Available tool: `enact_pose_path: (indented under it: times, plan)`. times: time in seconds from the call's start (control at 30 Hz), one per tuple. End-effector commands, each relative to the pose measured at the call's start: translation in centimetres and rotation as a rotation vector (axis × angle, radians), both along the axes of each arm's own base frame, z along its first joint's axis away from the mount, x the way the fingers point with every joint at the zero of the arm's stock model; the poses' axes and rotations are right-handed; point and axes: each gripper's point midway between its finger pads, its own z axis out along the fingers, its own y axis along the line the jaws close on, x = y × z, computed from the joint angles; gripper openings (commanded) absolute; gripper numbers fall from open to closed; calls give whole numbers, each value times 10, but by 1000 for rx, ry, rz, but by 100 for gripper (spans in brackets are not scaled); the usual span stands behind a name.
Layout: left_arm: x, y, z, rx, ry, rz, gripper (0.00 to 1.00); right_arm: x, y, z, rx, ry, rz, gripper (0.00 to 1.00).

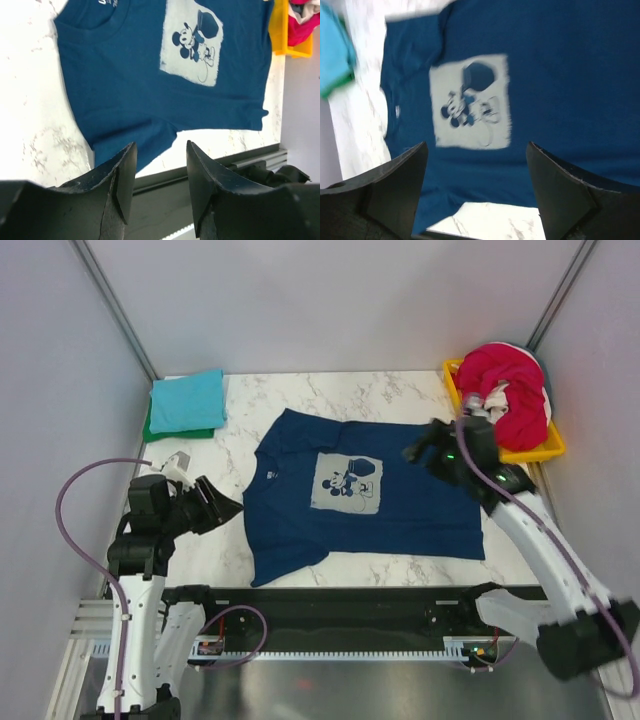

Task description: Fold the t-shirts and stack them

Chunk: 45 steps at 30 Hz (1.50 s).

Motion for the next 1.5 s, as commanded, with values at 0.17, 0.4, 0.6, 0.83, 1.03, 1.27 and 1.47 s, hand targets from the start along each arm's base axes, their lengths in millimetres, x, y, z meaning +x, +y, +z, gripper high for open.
enact_pose_path:
  times: [0.17, 0.4, 0.6, 0.83, 1.03, 1.27, 1.47]
  plan:
    - [39, 19, -16, 95, -32, 55, 50, 123, 183, -50, -15, 87, 386, 85]
    - [41, 24, -20, 105, -21, 90, 49, 202, 242, -135, -3, 214, 441, 83]
    - [40, 25, -19, 107, -28, 96, 48, 222, 254, -153, 12, 229, 426, 82]
    - [40, 25, -17, 108, -36, 95, 47, 214, 258, -169, 5, 259, 432, 79]
    - [39, 25, -16, 108, -41, 96, 47, 189, 232, -177, -51, 294, 381, 78]
    - [39, 25, -15, 107, -47, 94, 46, 181, 233, -177, -11, 290, 380, 78]
    - [38, 25, -14, 107, -53, 94, 46, 185, 248, -171, 11, 270, 397, 77]
